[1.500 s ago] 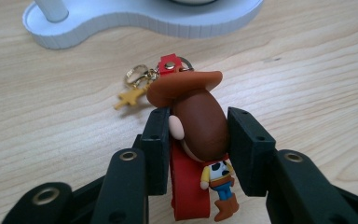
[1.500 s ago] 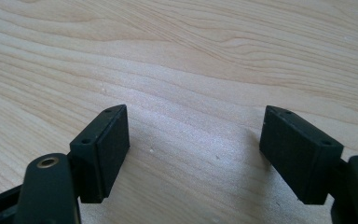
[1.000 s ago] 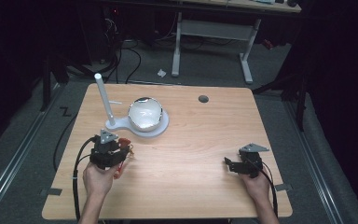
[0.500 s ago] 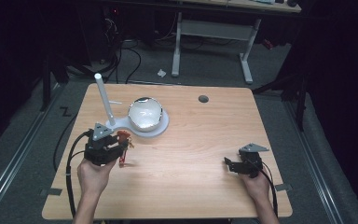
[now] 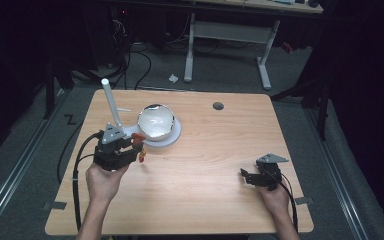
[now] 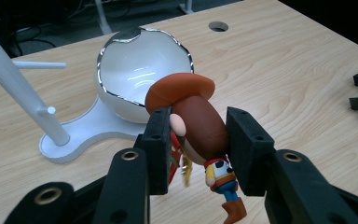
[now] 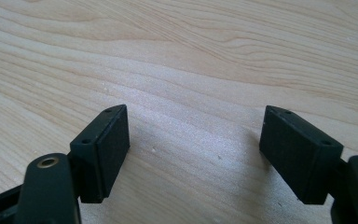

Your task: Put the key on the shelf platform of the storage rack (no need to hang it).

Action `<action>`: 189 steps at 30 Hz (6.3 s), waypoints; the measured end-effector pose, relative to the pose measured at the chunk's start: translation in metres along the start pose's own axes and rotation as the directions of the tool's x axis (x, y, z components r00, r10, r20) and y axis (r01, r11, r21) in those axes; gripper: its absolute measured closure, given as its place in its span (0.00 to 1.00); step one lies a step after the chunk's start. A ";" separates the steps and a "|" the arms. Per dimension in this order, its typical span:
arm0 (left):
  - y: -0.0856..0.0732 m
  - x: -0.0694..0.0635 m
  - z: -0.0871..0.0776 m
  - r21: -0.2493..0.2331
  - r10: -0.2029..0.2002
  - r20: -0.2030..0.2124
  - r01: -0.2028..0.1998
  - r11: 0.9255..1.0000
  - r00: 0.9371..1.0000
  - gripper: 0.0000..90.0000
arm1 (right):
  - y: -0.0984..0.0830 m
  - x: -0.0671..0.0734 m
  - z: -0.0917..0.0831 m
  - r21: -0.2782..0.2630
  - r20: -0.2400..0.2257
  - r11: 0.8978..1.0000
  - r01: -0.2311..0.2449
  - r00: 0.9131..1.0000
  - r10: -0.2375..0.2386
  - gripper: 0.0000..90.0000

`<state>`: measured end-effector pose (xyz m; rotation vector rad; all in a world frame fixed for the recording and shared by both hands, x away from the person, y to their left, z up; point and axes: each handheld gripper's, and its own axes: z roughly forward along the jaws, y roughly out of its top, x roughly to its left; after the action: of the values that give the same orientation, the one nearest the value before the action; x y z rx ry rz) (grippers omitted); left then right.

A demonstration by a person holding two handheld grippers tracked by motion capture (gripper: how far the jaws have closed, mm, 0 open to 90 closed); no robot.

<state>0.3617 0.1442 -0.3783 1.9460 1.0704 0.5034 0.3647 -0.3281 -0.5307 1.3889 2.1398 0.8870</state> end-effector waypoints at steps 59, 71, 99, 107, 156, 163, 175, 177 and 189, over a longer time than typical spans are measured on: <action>0.083 0.034 0.047 -0.080 -0.033 -0.040 0.030 0.996 0.999 0.69 | 0.000 0.000 0.000 0.000 -0.002 1.000 0.004 1.000 -0.004 0.27; 0.069 0.035 0.075 -0.025 -0.031 -0.049 0.030 0.999 0.998 0.69 | 0.000 0.000 0.000 0.000 -0.002 1.000 0.004 1.000 -0.004 0.27; 0.044 0.027 0.128 0.066 -0.028 -0.035 0.030 0.997 0.999 0.69 | 0.000 0.000 0.000 0.001 -0.002 1.000 0.002 1.000 -0.002 0.27; 0.042 0.027 0.139 0.080 -0.027 -0.034 0.030 0.996 0.999 0.69 | 0.000 0.000 0.000 0.000 -0.002 1.000 0.004 1.000 -0.004 0.27; 0.044 0.033 0.087 -0.001 -0.067 -0.061 0.067 0.998 0.996 0.38 | 0.000 0.000 0.000 0.000 -0.002 1.000 0.003 1.000 -0.003 0.27; 0.039 0.038 0.074 -0.010 -0.080 -0.068 0.080 0.997 0.994 0.37 | 0.000 0.000 0.000 0.000 -0.003 1.000 0.002 1.000 -0.002 0.27; 0.030 0.043 0.049 -0.041 -0.107 -0.072 0.104 0.994 0.992 0.36 | 0.000 0.000 0.000 0.001 -0.002 1.000 0.002 1.000 -0.002 0.27; 0.029 0.045 0.044 -0.049 -0.110 -0.074 0.107 0.993 0.991 0.36 | 0.000 0.000 0.000 0.001 -0.002 1.000 0.003 1.000 -0.003 0.27; 0.021 0.047 0.017 -0.076 -0.127 -0.082 0.121 0.990 0.989 0.34 | 0.000 0.000 0.000 0.002 -0.003 1.000 0.001 1.000 -0.001 0.27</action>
<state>0.4090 0.1690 -0.3728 1.7972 1.2043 0.5535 0.3642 -0.3279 -0.5307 1.3879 2.1437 0.8869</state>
